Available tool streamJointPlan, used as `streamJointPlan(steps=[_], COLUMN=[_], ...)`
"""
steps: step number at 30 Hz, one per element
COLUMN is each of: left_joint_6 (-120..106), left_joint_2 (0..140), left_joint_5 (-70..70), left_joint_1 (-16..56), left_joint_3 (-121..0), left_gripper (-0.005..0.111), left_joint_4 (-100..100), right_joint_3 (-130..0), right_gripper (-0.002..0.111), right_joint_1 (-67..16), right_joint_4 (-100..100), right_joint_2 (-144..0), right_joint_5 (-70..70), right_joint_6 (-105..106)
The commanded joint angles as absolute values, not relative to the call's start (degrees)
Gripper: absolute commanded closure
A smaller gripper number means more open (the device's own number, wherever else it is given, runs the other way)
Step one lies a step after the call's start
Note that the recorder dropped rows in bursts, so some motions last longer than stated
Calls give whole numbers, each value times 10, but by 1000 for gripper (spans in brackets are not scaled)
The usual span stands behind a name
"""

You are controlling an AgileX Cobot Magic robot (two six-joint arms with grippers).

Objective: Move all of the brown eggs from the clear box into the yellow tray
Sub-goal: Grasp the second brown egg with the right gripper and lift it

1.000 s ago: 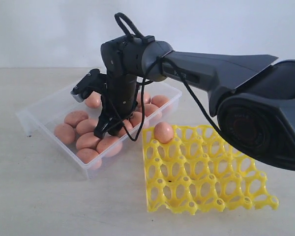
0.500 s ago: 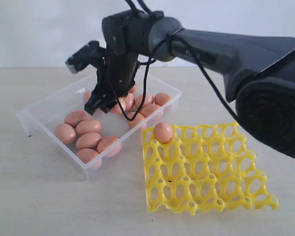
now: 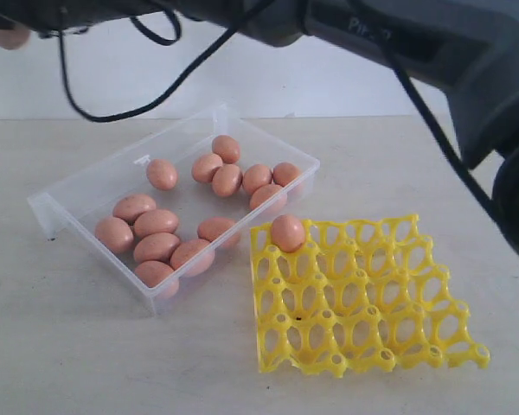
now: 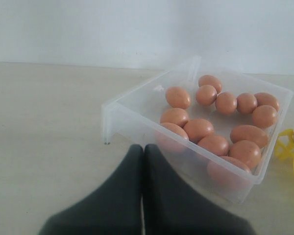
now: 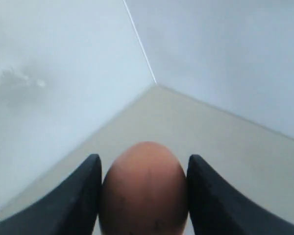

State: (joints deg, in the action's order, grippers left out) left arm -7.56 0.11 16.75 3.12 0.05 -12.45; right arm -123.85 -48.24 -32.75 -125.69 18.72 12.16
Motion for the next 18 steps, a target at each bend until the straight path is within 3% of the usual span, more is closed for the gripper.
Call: streamJointPlan(steps=[1,8,18], left_joint_6=[-76,-76,-76], left_joint_2=[0,0,0], left_joint_5=[163,163,163], left_joint_1=[29,29,29], left_joint_3=[0,0,0], left_gripper=[111,111,111], left_joint_4=[-127,-127,-127], right_joint_3=[-1211,-1016,-481], right_gripper=[108,108,108], right_joint_1=[-549,-534,-399], right_joint_4=[-342,-336,-251], right_joint_2=[-1240,-1143,-762], right_joint_5=[12,0,-245], right_joint_6=[135,194,125])
